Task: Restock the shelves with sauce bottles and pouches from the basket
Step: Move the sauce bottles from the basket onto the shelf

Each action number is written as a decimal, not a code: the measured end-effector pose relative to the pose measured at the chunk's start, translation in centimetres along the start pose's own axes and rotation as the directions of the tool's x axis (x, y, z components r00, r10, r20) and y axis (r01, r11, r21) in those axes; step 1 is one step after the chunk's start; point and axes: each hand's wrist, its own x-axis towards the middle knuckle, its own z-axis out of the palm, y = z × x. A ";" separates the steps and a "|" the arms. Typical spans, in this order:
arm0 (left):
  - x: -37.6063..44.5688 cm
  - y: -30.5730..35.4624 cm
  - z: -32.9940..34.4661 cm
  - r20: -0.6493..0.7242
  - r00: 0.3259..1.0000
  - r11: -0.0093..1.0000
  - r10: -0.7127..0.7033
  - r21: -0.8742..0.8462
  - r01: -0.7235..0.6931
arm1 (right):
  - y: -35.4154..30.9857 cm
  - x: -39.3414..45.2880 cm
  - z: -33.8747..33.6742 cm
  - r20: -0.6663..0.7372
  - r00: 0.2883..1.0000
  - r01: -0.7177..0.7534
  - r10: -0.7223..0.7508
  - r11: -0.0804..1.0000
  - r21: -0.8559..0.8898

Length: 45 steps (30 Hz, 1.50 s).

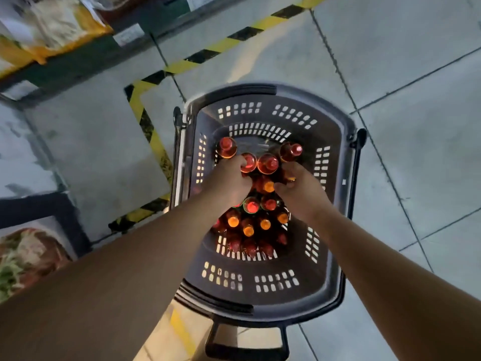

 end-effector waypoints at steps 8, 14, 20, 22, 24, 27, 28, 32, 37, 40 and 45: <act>5.5 -0.6 2.5 -0.019 1.000 1.000 0.010 0.024 -0.010 | 0.1 6.0 3.5 -0.018 1.000 0.000 0.000 1.000 0.006; 7.5 -1.9 3.8 -0.019 1.000 1.000 0.012 -0.022 -0.013 | 0.9 8.7 4.7 -0.069 0.998 -0.015 0.014 1.000 -0.008; 7.4 -2.3 3.9 0.012 1.000 0.995 0.011 -0.104 -0.010 | 1.6 8.9 4.7 -0.075 0.995 -0.057 0.063 0.995 0.081; 6.3 -2.0 3.6 -0.026 1.000 0.987 0.014 -0.160 -0.018 | 1.5 7.7 4.3 -0.110 0.993 -0.025 0.036 0.994 0.107; 4.6 -1.7 3.0 -0.070 0.997 0.975 0.024 -0.217 -0.039 | 1.2 5.7 3.6 -0.133 0.991 0.013 0.007 0.989 0.150; 0.7 -1.1 1.7 -0.157 0.985 0.964 0.066 -0.244 -0.103 | 0.5 1.7 2.0 -0.172 0.985 0.058 -0.028 0.984 0.170; -0.8 -0.9 1.3 -0.188 0.978 0.963 0.094 -0.234 -0.137 | 0.3 0.1 1.3 -0.187 0.982 0.064 -0.032 0.984 0.167; -7.7 0.3 -1.3 -0.331 0.905 0.945 0.268 -0.091 -0.314 | -0.6 -7.1 -1.5 -0.216 0.974 0.072 -0.063 0.997 0.035; -17.4 2.1 -4.5 -0.334 0.908 0.956 0.252 -0.062 -0.288 | -1.4 -16.0 -6.1 -0.220 0.959 0.162 -0.179 0.982 -0.095; -23.4 2.8 -5.1 -0.316 0.933 0.976 0.170 -0.078 -0.204 | -1.3 -21.6 -9.0 -0.216 0.946 0.224 -0.243 0.969 -0.106; -33.8 4.1 -4.6 -0.338 0.940 0.979 0.046 -0.171 -0.109 | 0.2 -30.6 -13.4 -0.187 0.913 0.347 -0.363 0.931 -0.113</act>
